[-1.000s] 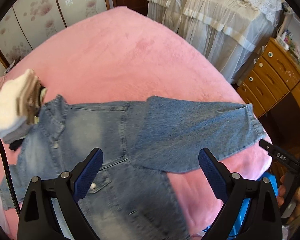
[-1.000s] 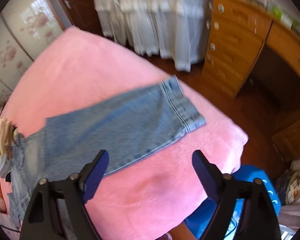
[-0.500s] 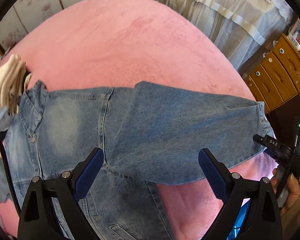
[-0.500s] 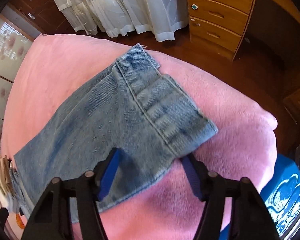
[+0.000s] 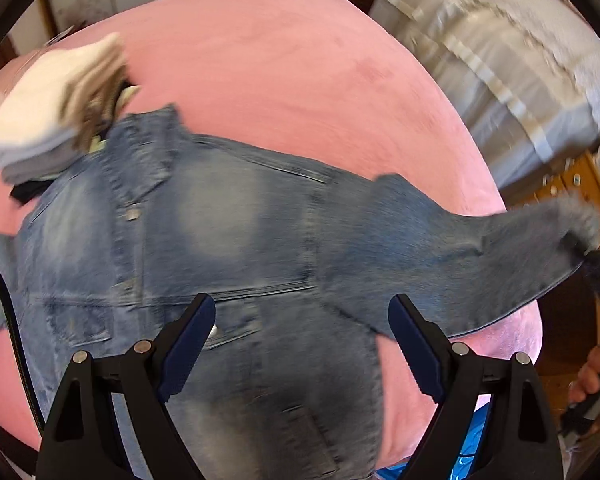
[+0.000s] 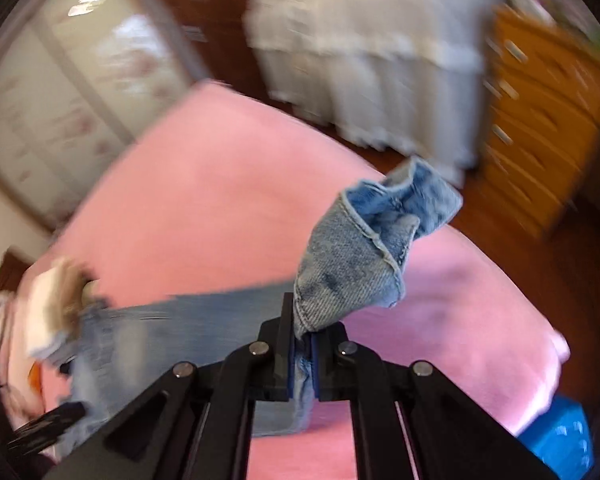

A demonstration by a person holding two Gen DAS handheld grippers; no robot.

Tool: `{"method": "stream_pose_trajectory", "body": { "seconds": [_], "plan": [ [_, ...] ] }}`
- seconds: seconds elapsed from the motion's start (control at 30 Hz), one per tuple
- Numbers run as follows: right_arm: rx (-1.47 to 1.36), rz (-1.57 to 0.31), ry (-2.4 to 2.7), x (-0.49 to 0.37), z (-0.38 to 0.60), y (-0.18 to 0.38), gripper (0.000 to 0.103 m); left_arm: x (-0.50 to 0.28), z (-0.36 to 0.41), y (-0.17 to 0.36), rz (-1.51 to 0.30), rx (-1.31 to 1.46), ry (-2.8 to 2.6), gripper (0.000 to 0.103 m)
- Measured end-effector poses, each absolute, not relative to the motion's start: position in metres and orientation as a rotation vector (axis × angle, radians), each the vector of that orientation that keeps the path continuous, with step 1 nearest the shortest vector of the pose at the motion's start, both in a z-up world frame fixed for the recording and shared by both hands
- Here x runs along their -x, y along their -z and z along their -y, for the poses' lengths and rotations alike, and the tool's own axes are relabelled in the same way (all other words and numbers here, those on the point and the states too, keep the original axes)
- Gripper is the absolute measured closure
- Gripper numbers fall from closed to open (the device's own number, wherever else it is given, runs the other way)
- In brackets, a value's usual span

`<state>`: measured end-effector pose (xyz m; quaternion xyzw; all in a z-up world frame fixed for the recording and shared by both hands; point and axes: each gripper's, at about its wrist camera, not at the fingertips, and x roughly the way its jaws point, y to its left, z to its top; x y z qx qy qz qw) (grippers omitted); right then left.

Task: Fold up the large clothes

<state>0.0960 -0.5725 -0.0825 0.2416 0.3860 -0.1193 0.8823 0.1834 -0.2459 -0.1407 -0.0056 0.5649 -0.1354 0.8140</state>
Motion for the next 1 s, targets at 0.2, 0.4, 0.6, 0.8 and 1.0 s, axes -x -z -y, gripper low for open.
{"method": "stream_pose_trajectory", "body": {
  "seconds": [0.2, 0.4, 0.6, 0.8, 1.0],
  "plan": [
    [-0.281, -0.744, -0.083, -0.149, 0.424, 0.051, 0.098, -0.18, 0.161, 0.134, -1.203, 0.051, 0.218, 0.015],
    [-0.068, -0.919, -0.195, -0.193, 0.287, 0.154, 0.092, -0.185, 0.081, 0.157, -1.191, 0.085, 0.15, 0.015],
    [0.013, -1.134, -0.201, -0.194, 0.25, 0.247, 0.089, -0.194, 0.05, 0.205, -1.271, 0.173, 0.199, 0.015],
    [-0.021, -1.065, -0.216, -0.16, 0.278, 0.222, 0.047, -0.198, 0.078, 0.235, -1.33, 0.297, 0.364, 0.015],
    [-0.005, -1.033, -0.232, -0.134, 0.298, 0.206, 0.045, -0.211, 0.114, 0.268, -1.387, 0.38, 0.471, 0.021]
  ]
}}
